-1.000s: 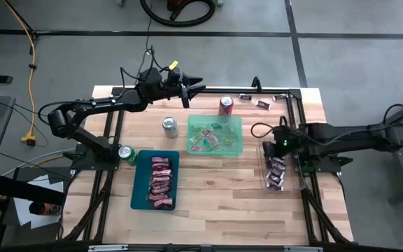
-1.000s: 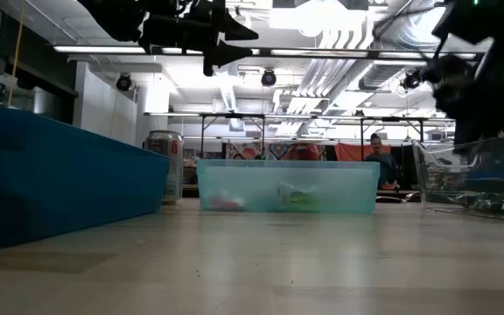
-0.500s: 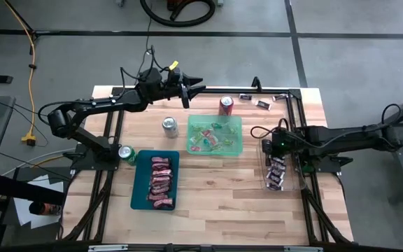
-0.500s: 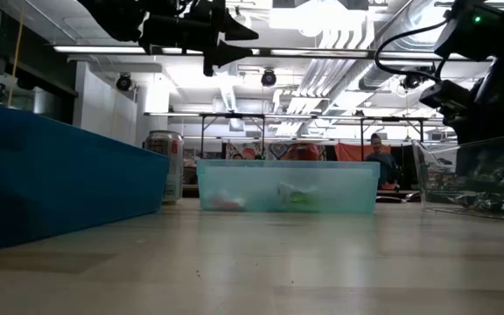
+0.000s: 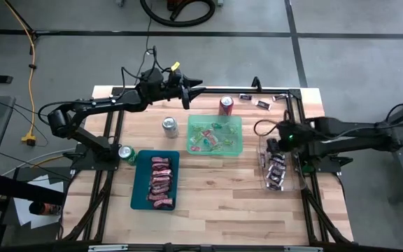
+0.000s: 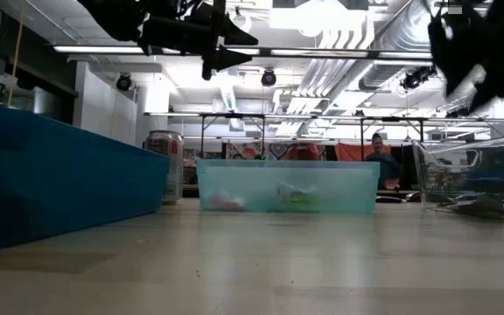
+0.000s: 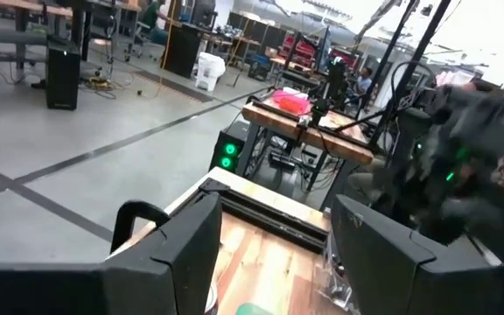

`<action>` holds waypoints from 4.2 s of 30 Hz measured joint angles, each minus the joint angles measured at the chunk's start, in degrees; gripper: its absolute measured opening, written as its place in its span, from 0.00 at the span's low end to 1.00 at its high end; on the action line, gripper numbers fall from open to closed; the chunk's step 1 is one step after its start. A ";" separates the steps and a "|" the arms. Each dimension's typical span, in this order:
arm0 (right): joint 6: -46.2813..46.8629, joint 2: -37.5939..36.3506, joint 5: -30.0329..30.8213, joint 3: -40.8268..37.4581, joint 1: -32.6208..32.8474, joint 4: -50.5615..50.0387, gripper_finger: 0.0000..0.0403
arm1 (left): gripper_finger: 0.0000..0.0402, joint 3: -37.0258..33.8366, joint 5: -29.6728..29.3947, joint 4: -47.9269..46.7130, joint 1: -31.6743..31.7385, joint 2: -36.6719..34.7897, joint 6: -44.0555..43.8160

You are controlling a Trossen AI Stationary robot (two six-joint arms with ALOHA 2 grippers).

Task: Organize candy in baskets
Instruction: Put the white brown chocolate into the transparent bin

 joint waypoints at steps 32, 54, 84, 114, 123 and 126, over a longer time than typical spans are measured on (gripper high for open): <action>-55.97 60.02 -1.49 25.27 -51.30 18.80 0.49 | 0.50 0.00 3.37 0.66 0.38 -13.17 -13.55; -69.92 74.69 2.56 37.14 -50.14 14.72 0.48 | 0.50 0.00 3.14 0.52 0.38 -13.87 -12.42; -61.50 33.53 -5.69 37.08 -36.51 9.77 0.00 | 0.50 0.00 -6.24 -9.94 0.38 -13.85 -5.49; 2.54 4.63 -21.67 6.97 7.58 -15.66 0.00 | 0.50 0.00 -6.28 -9.72 0.38 -13.83 -0.97; 14.12 6.50 -24.54 -1.01 14.32 -10.84 0.00 | 0.50 0.00 -6.28 -9.79 0.36 -13.83 -0.92; 15.15 8.62 -23.92 -1.34 14.43 -10.86 0.00 | 0.50 0.00 -6.35 -9.77 0.38 -13.81 -0.86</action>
